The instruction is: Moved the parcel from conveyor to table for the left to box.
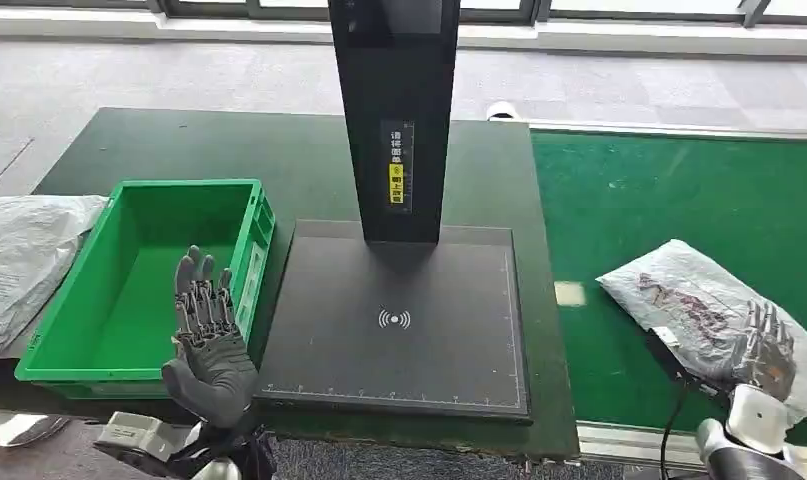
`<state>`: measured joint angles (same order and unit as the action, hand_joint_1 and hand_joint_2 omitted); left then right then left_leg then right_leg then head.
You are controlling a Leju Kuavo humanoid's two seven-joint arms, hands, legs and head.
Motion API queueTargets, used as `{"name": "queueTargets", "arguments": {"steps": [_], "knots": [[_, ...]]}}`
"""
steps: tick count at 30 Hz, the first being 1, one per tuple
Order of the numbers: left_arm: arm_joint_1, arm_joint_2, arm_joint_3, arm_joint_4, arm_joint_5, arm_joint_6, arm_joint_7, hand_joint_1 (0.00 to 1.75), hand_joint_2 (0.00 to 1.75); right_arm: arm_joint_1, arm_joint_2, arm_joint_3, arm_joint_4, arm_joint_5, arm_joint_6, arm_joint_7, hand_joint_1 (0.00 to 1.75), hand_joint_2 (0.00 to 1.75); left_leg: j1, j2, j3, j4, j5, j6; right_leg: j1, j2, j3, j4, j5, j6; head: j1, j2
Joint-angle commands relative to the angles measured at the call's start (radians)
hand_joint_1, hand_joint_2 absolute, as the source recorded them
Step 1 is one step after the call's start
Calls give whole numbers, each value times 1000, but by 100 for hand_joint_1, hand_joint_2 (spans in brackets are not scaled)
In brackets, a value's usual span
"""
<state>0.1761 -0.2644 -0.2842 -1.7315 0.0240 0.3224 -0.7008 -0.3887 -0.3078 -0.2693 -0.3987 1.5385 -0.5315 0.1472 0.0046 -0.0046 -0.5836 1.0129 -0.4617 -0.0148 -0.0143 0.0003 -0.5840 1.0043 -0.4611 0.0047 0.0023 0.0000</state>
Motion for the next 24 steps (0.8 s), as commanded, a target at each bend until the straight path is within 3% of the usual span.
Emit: {"name": "queueTargets", "arguments": {"steps": [1, 3, 4, 6, 7, 9, 11, 19, 20, 21, 22, 24], "knots": [[11, 4, -42, 7, -23, 73, 3, 0, 0, -132, 7, -73, 150, 32, 102, 40, 0, 175, 0, 3, 1, 0, 0, 0, 0, 2, 0, -1, 1, 0, 0, 0], [16, 8, -46, -14, -39, 106, 3, 0, 0, -169, 29, -8, 164, 32, 170, 82, 0, 175, -1, 6, 2, -2, 0, 1, 0, 5, 1, -2, 2, 0, 0, 0], [20, 13, -51, -27, -40, 118, 3, 0, 0, -185, 42, -8, 170, 25, 196, 82, 0, 0, 0, 4, 1, -1, 0, 0, 0, 3, 1, -1, 1, 0, 0, 0], [40, 32, -76, -72, -47, 179, 3, 0, 0, -238, 87, 55, 187, 31, 313, 103, 0, 0, 0, 9, 1, 0, -1, 0, 0, 8, -1, -1, 2, -1, 0, 0], [45, 42, -88, -86, -49, 199, 3, 0, 0, -249, 104, 53, 190, 30, 364, 105, 0, 175, 0, 9, 2, -1, -1, 0, 0, 9, -1, -1, 2, -1, 0, 0], [45, 63, -114, -97, -44, 230, 3, 0, 0, -253, 127, 48, 193, 32, 474, 120, 0, 175, 0, 15, 4, -3, -1, 0, 0, 14, 0, -3, 4, -1, 0, 0], [39, 71, -124, -92, -40, 239, 3, 0, 0, -240, 140, 30, 197, 19, 529, 131, 0, 175, 0, 8, 2, -2, -1, 0, 1, 8, 1, -1, 2, -1, 0, 0], [33, 76, -131, -90, -41, 255, 3, 0, 0, -228, 146, -9, 191, -11, 567, 101, 0, 175, 1, 3, 4, -3, 1, 0, 2, 3, 4, -3, 2, -1, 0, 0], [34, 78, -132, -90, -43, 259, 3, 0, 0, -226, 150, -16, 187, -17, 561, 86, 0, 0, 1, 2, 3, -1, 0, 0, 2, 3, 2, -1, 1, 0, 0, 0], [39, 81, -132, -92, -41, 262, 3, 0, 0, -227, 153, -9, 187, -8, 560, 71, 16, 175, 1, 3, 4, -3, 1, 0, 1, 3, 3, -2, 2, -1, 0, 0], [43, 82, -131, -92, -40, 263, 3, 0, 0, -224, 154, -20, 178, -19, 532, 55, 175, 175, 1, 2, 2, -1, 1, 0, 1, 2, 2, -1, 1, 0, 0, 0], [51, 83, -130, -92, -40, 259, 3, 0, 0, -220, 152, -42, 164, -36, 468, 46, 175, 175, 1, 2, 2, -1, 1, 0, 1, 2, 2, -1, 1, 0, 0, 0]]}}
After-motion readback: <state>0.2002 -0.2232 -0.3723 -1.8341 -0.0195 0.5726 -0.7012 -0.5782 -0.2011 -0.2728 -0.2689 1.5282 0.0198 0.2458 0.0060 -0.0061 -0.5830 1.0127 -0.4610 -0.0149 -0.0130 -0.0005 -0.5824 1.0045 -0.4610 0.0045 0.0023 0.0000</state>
